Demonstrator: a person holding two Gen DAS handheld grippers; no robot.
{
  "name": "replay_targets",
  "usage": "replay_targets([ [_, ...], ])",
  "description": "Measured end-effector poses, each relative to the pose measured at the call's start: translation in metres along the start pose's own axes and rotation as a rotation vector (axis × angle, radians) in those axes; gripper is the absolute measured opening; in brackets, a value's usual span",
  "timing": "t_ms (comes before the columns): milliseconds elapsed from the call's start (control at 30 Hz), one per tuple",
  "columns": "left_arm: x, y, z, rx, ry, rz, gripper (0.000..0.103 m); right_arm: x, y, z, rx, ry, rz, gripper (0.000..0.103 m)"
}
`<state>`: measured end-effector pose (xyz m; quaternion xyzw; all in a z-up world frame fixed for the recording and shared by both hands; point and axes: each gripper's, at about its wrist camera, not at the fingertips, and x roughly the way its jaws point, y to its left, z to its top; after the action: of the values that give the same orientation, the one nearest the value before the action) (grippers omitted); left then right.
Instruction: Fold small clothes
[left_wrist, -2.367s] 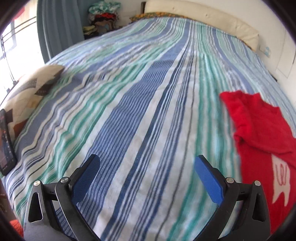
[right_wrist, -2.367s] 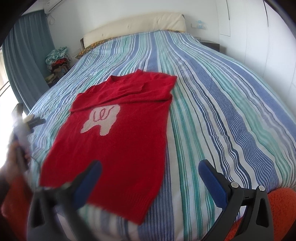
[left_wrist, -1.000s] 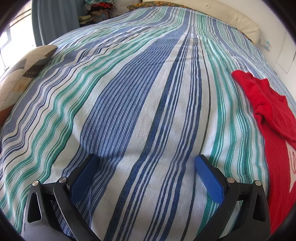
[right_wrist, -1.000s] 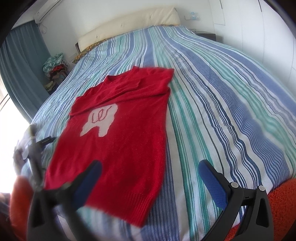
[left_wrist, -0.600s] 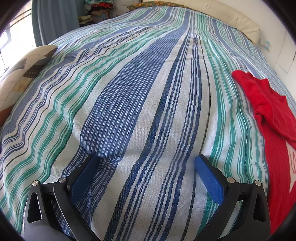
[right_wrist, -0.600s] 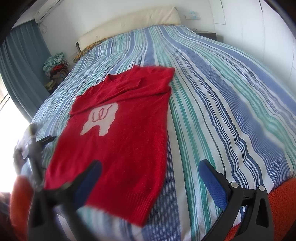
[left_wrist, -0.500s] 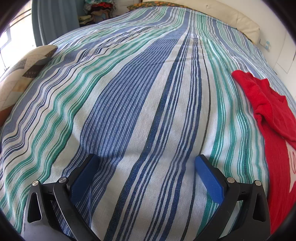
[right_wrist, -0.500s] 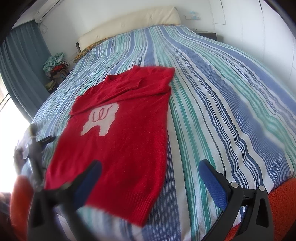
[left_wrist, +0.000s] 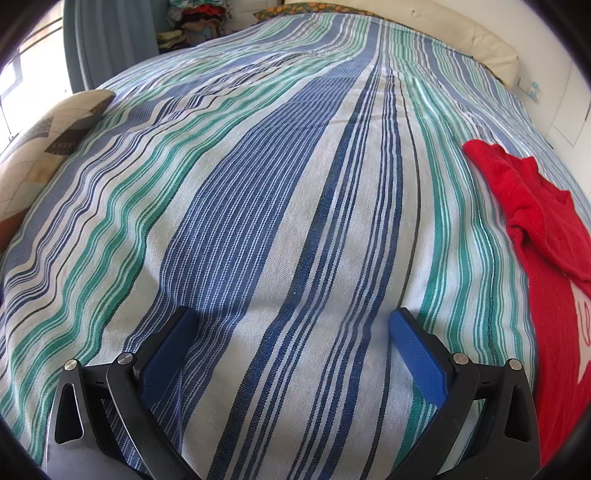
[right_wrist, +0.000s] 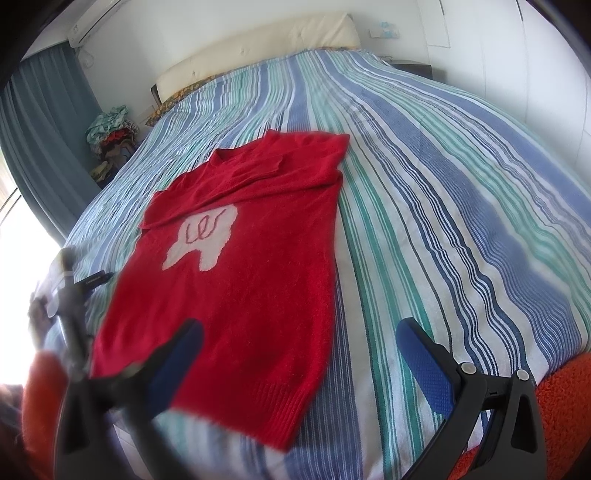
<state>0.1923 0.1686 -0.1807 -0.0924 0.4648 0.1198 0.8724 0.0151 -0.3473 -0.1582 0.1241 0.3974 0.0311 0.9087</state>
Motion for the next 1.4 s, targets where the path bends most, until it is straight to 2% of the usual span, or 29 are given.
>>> replay_targets([
  [467, 0.000, 0.000, 0.000, 0.000, 0.000, 0.000, 0.103, 0.005, -0.008, 0.000, 0.045, 0.016, 0.012, 0.102],
  [1400, 0.000, 0.000, 0.000, 0.000, 0.000, 0.000, 0.103, 0.015, -0.007, -0.002, 0.051, 0.043, 0.018, 0.103],
])
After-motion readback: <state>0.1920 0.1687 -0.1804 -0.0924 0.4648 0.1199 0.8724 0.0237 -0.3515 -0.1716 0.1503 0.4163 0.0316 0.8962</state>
